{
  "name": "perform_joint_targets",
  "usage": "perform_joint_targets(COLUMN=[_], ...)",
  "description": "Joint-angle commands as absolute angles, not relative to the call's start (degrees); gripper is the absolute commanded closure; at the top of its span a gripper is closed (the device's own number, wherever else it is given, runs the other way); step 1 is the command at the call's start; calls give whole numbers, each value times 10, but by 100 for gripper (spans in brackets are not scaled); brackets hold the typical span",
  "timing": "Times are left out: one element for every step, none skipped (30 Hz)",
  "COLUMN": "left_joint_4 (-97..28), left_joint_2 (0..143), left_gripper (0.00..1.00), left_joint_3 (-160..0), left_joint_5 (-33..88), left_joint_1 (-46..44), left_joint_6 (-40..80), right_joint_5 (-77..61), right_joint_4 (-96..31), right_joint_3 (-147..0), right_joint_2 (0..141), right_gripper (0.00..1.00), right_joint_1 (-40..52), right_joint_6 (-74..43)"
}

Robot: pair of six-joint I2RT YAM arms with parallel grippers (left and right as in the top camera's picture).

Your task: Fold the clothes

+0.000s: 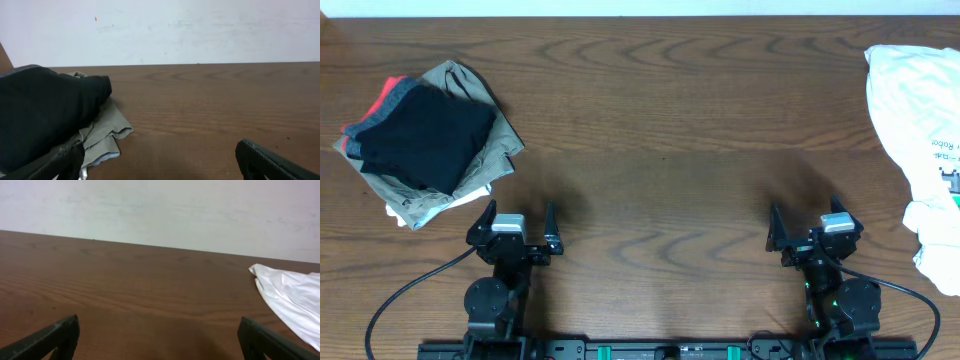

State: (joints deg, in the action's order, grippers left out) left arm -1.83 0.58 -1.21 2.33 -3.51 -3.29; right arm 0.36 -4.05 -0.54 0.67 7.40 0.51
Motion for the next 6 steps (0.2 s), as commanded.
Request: perform_joint_targets(left_joint_4=[-40,-40,-40,-40,-40,-40], left_joint_2=[2,2,2,2,2,2], left_gripper=[2,2,2,2,2,2], left_joint_3=[-2,-2,-2,-2,-2,-2], left_joint_5=[4,4,4,4,4,4], left_joint_1=[-37,-37,-37,-37,-37,-37], left_joint_6=[-43,-43,-43,-43,-43,-43], right_joint_5=[0,0,0,0,0,0], right_joint_4=[-42,-42,-42,-42,-42,-42], right_joint_3=[-3,-3,-3,-3,-3,-3], right_joint_2=[3,3,3,3,3,3], right_gripper=[1,1,1,1,1,1], right_joint_1=[68,68,68,68,68,68], right_joint_6=[11,11,11,11,11,11])
